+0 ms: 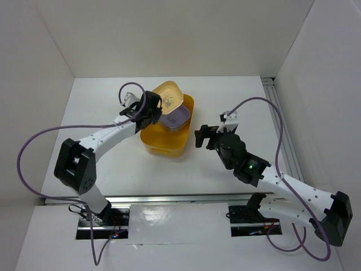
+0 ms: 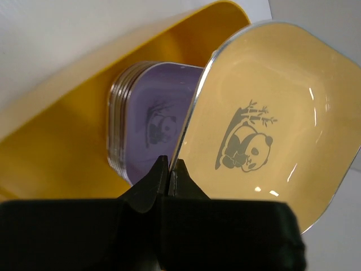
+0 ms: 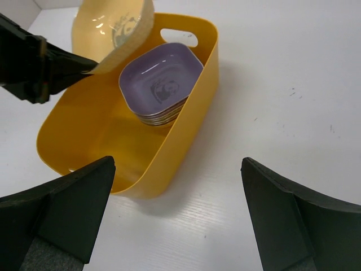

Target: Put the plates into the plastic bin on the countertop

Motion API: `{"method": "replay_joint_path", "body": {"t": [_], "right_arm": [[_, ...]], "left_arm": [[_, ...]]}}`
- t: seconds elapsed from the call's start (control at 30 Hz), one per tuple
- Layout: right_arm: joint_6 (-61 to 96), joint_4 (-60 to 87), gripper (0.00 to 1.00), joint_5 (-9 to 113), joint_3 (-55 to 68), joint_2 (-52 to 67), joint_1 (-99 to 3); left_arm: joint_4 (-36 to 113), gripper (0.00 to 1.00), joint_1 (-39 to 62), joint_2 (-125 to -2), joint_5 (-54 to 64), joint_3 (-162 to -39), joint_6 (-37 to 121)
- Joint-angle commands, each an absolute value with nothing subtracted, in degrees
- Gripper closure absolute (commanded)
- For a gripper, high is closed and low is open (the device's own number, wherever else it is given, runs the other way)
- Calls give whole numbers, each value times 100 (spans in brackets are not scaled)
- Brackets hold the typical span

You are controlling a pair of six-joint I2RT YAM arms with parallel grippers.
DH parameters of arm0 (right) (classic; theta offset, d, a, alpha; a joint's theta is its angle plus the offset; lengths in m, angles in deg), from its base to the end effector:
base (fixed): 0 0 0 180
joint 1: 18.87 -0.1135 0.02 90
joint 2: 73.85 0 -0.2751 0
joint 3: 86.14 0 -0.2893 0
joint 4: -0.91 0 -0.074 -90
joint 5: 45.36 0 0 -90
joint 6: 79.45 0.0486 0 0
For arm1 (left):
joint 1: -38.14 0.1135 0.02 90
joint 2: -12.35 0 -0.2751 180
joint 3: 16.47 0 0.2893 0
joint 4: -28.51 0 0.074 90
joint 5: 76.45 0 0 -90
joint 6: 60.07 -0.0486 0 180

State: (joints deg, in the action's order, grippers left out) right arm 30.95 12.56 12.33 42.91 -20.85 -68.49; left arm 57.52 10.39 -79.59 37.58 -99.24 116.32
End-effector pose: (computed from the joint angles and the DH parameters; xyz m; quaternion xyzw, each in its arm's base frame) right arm 0.1852 0.1777 0.2956 -0.0242 0.7743 0.1612 0.6115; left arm 0.3703 -0.1724 0.2692 -0.5101 0.7225 -0.2569 0.3895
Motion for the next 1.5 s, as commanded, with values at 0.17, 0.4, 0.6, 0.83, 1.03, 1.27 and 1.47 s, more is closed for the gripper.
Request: {"method": "replay_joint_path", "body": {"t": [0.17, 0.4, 0.6, 0.83, 1.03, 1.27, 1.47], "right_arm": [[3138, 1701, 0, 896, 4067, -2655, -6826], [3138, 1824, 0, 896, 4067, -2770, -6826], [3085, 1824, 0, 949, 4067, -2770, -6826], [3233, 1999, 0, 888, 3893, -2718, -6773], [3384, 2998, 0, 536, 3138, -2463, -6773], [3402, 3722, 0, 648, 2758, -2655, -6826], [3463, 3968, 0, 755, 2950, -3287, -6826]], "left_arm": [[6587, 100, 703, -8818, 3922, -11105, 12784], [6948, 72, 650, -9347, 3737, -11536, 12784], [6948, 23, 527, -8462, 3860, -10948, 12855], [6895, 6, 27, -6897, 4764, -10333, 12153], [7360, 0, -447, -5306, 5098, -9518, 10975], [7835, 0, -774, -3652, 4889, -8276, 9868], [9074, 0, -774, -3397, 4668, -8275, 9173]]}}
